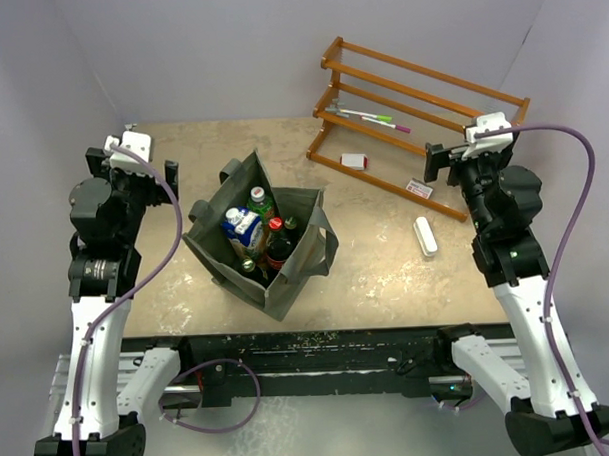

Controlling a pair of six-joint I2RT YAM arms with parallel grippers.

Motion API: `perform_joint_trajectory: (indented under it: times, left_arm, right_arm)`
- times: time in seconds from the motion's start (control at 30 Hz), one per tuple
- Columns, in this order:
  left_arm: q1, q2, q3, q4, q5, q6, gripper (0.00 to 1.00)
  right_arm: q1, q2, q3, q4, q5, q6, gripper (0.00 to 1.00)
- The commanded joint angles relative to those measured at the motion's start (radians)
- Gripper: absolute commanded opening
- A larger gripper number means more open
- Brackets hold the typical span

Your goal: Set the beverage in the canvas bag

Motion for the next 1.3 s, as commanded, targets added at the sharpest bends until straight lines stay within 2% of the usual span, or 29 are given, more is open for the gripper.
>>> perform_joint_trajectory:
  times: [0.0, 0.17, 0.27, 0.37, 0.43, 0.63, 1.0, 1.27]
  left_arm:
    - [0.008, 0.036, 0.05, 0.055, 0.036, -0.018, 0.99]
    - [0.008, 0.085, 0.128, 0.001, 0.012, -0.049, 0.99]
    - [0.008, 0.059, 0.076, 0.027, 0.037, -0.098, 0.99]
    - [0.021, -0.002, -0.01, 0.094, 0.125, -0.096, 0.99]
    - [0.034, -0.005, -0.01, 0.078, 0.136, -0.095, 0.99]
    - [0.072, -0.023, 0.033, 0.026, 0.109, -0.092, 0.99]
    - [0.075, -0.022, 0.038, -0.018, 0.077, -0.06, 0.99]
    - [0.077, -0.043, 0.024, -0.035, 0.104, -0.026, 0.99]
  right_arm:
    - [-0.005, -0.015, 0.051, -0.014, 0.004, -0.007, 1.0]
    - [-0.009, -0.023, 0.006, 0.005, -0.04, 0.012, 1.0]
    - [-0.052, -0.054, -0.085, 0.067, -0.088, 0.031, 1.0]
    - [-0.055, -0.071, -0.116, 0.066, -0.046, 0.002, 1.0]
    - [-0.055, -0.08, -0.128, 0.063, -0.036, -0.02, 1.0]
    - [-0.059, -0.097, -0.107, 0.021, -0.027, -0.042, 1.0]
    - [-0.07, -0.11, -0.11, 0.031, 0.028, -0.05, 1.0]
    - [-0.07, -0.087, -0.114, 0.029, 0.016, -0.047, 1.0]
